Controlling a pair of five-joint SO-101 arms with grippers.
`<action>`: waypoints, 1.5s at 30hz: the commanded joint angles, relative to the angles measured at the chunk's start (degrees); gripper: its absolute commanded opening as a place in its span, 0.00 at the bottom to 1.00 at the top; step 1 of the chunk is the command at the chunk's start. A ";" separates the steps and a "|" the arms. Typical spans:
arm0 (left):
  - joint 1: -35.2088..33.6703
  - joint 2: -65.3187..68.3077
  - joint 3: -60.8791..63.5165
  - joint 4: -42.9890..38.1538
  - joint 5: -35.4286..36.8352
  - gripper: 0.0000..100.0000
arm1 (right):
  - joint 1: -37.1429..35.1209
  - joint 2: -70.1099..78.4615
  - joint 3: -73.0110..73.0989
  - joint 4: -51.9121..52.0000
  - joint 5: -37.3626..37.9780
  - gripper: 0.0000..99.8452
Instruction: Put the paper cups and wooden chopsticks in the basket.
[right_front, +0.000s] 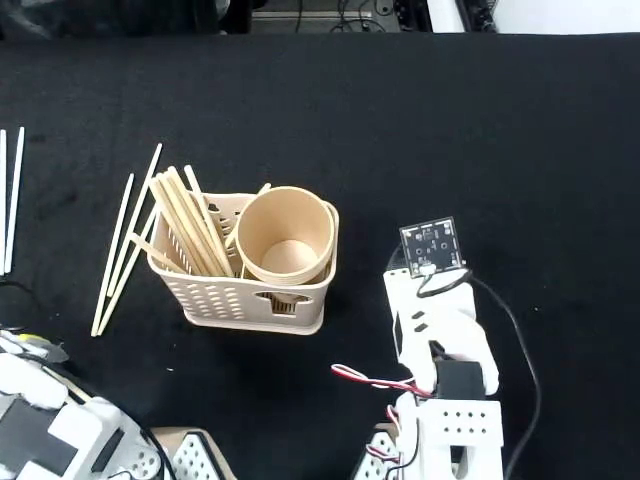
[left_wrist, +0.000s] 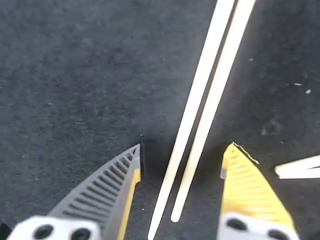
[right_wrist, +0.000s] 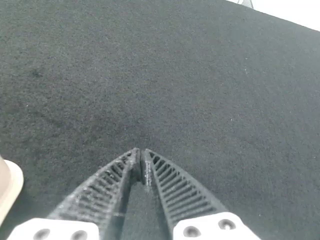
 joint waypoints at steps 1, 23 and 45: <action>0.75 -0.88 -3.65 -1.93 -0.35 0.26 | -0.35 -0.48 -0.84 -0.09 0.70 0.01; 2.07 39.74 -29.76 -5.54 -0.44 0.03 | -0.26 -0.48 -0.84 0.00 0.70 0.01; 7.25 -2.37 -18.51 6.07 2.11 0.03 | -0.26 -0.48 -0.84 0.00 0.70 0.01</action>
